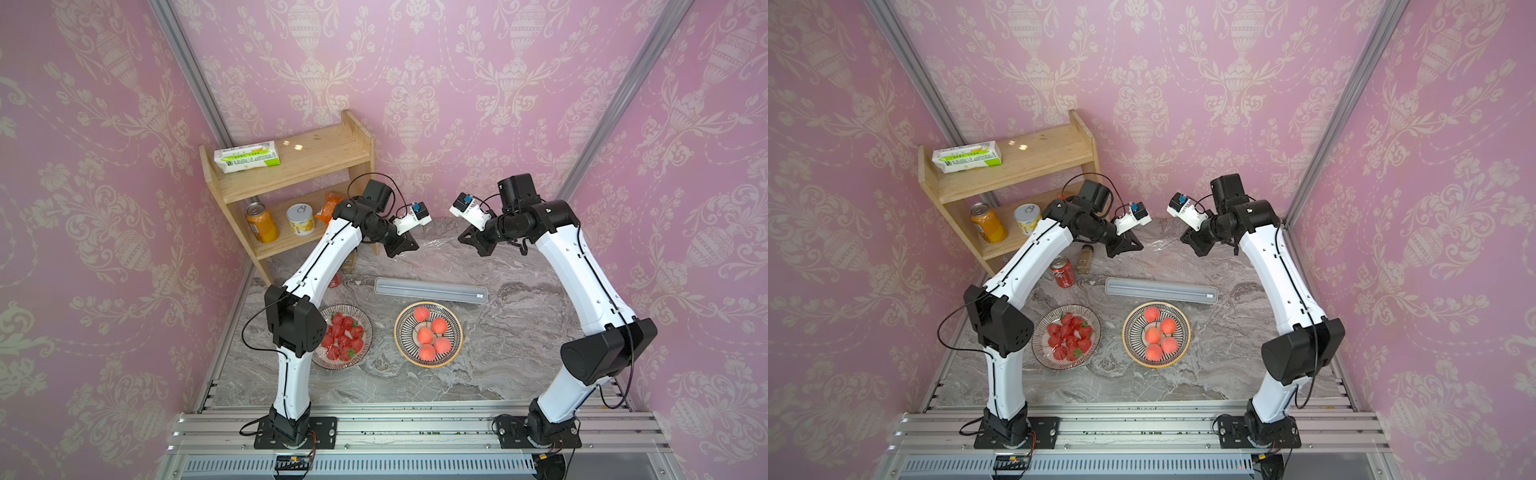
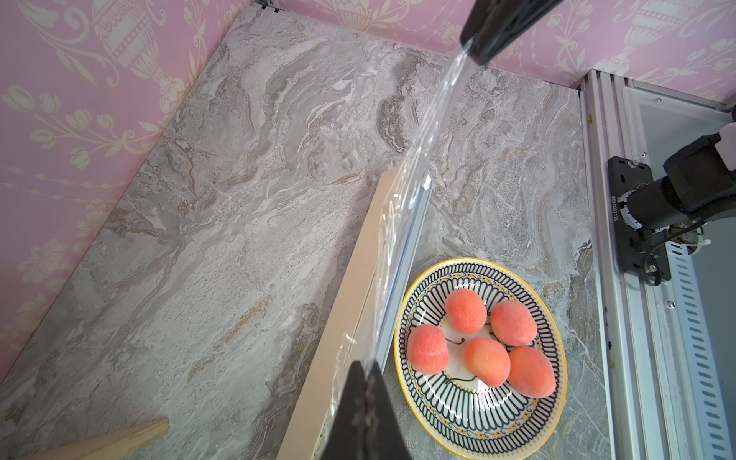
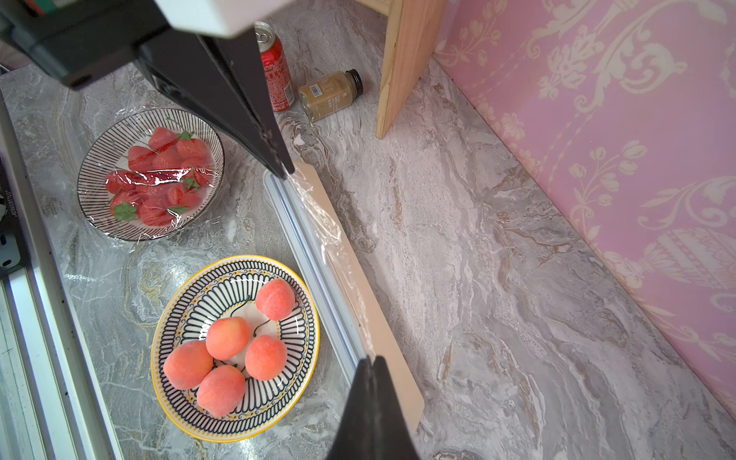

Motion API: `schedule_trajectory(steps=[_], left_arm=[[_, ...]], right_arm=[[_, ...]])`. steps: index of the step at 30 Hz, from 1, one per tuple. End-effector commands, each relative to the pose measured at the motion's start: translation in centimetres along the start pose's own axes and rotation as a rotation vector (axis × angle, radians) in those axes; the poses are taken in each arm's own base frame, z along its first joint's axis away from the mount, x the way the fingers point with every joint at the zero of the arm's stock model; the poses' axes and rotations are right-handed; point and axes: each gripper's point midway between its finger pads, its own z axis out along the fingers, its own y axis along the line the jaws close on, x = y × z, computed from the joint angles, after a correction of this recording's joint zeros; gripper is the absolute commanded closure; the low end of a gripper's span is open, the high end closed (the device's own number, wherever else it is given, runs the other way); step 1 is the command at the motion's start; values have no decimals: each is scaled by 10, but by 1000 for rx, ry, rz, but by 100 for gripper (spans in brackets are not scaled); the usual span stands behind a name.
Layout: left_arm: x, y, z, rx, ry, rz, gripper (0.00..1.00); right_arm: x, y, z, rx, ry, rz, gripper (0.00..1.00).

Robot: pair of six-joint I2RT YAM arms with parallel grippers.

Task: Wrap the plate with plastic wrap
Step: Pull the plastic wrap from the plastic wrap cutting box.

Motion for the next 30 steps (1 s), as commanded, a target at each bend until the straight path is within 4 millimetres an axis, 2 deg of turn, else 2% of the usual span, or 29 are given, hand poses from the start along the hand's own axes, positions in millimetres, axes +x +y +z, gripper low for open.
schedule_trajectory(steps=[1, 9, 21, 30], left_arm=[[-21, -8, -21, -29, -45, 48, 100], [-23, -7, -22, -37, -45, 53, 100], [-38, -6, -35, -56, -56, 67, 100], [-44, -9, -41, -60, -63, 79, 100]], right_arm=[[-23, 4, -24, 36, -79, -68, 100], [-26, 2, -26, 52, -84, -71, 100], [-45, -4, -43, 103, -131, -96, 100], [-49, -2, -50, 113, -141, -103, 100]])
